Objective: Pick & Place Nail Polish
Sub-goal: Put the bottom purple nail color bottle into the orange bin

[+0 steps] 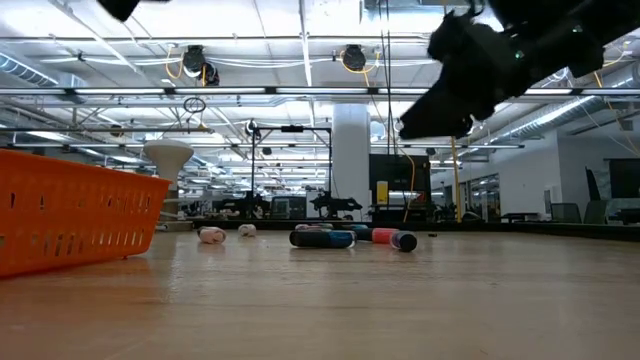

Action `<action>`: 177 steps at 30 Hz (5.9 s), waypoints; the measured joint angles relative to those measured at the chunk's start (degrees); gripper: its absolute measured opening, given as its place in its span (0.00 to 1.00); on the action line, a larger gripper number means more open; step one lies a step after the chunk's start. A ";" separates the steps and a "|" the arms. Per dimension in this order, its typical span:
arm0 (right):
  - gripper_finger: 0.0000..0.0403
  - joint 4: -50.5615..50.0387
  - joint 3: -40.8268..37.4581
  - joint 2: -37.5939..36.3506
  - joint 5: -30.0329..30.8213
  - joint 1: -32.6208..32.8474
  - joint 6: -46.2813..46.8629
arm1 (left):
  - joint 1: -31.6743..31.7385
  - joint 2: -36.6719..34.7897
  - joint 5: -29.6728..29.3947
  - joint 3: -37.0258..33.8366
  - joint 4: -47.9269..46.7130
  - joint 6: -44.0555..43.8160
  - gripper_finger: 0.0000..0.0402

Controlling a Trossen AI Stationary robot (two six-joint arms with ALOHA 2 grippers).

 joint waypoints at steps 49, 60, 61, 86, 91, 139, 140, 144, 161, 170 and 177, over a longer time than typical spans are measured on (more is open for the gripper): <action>0.52 -19.06 10.37 18.68 5.72 8.88 14.09 | 13.97 1.15 -4.09 -0.06 -0.16 0.23 0.40; 0.49 -16.20 10.54 24.92 6.29 8.86 15.71 | 13.97 1.15 -2.84 -0.06 -0.21 0.03 0.40; 0.47 -16.57 10.54 24.92 6.29 8.86 15.79 | 13.97 1.15 -2.28 -0.06 -0.20 0.03 0.40; 0.11 -12.49 10.26 11.97 23.37 9.33 -4.66 | 14.92 4.45 2.51 -0.08 7.92 -5.63 0.40; 0.11 -3.40 10.37 11.44 28.42 9.64 -15.75 | 18.08 11.39 10.56 -0.06 20.45 -6.08 0.42; 0.11 4.69 10.39 12.07 32.30 9.64 -28.39 | 35.89 38.98 37.48 6.11 52.57 -24.26 0.65; 0.11 4.67 10.39 12.07 32.19 9.63 -28.39 | 35.89 38.94 37.48 6.11 52.28 -24.25 0.64; 0.11 4.66 10.39 12.08 31.73 9.69 -28.25 | 35.93 38.94 38.86 6.11 52.01 -24.25 0.57; 0.13 4.53 10.39 12.11 31.80 10.04 -26.67 | 38.19 38.90 41.91 6.12 49.42 -18.14 0.13; 0.51 -2.41 10.44 8.51 31.55 13.32 -12.08 | 39.69 32.73 47.41 6.24 42.20 -8.24 0.13; 0.57 -10.68 9.27 -0.17 31.69 15.08 -4.17 | 36.41 23.52 55.09 6.17 33.62 7.55 0.13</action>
